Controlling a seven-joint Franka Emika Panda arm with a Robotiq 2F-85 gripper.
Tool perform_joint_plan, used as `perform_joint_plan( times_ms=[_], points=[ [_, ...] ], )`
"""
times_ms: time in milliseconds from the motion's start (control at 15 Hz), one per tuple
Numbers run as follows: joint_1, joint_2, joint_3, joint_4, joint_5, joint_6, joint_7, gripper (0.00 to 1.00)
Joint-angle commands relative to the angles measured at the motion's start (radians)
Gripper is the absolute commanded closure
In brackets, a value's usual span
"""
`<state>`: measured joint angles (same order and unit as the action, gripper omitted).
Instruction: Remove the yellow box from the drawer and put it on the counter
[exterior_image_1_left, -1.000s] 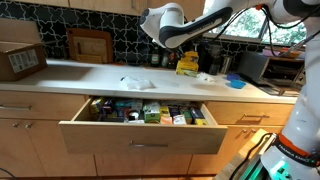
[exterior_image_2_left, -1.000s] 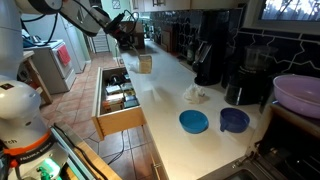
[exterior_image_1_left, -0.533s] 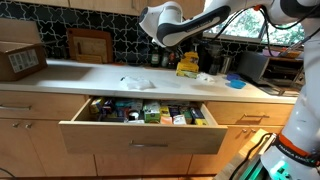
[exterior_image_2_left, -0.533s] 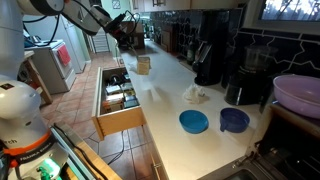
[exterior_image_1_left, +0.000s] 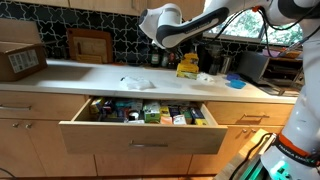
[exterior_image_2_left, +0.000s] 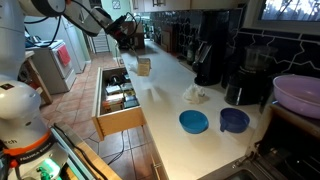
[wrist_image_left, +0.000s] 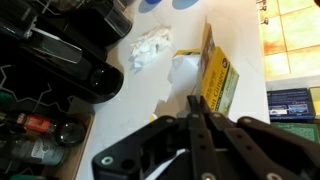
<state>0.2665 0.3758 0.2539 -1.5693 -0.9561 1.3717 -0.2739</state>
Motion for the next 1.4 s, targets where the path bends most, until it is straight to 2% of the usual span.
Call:
perform_joint_plan(
  times_ms=[0, 800, 867, 933, 1067, 1333],
  points=[
    [0.009, 0.072, -0.020, 0.042, 0.002, -0.007, -0.023, 1.00],
    [0.007, 0.192, -0.049, 0.105, 0.007, -0.006, -0.057, 1.00],
    [0.004, 0.192, -0.047, 0.105, 0.010, 0.003, -0.069, 0.96],
    [0.003, 0.191, -0.045, 0.105, 0.012, 0.008, -0.080, 0.72],
    [0.002, 0.184, -0.044, 0.103, 0.012, 0.009, -0.097, 0.68],
    [-0.016, 0.148, -0.022, 0.084, 0.048, 0.050, -0.193, 0.39]
  ],
)
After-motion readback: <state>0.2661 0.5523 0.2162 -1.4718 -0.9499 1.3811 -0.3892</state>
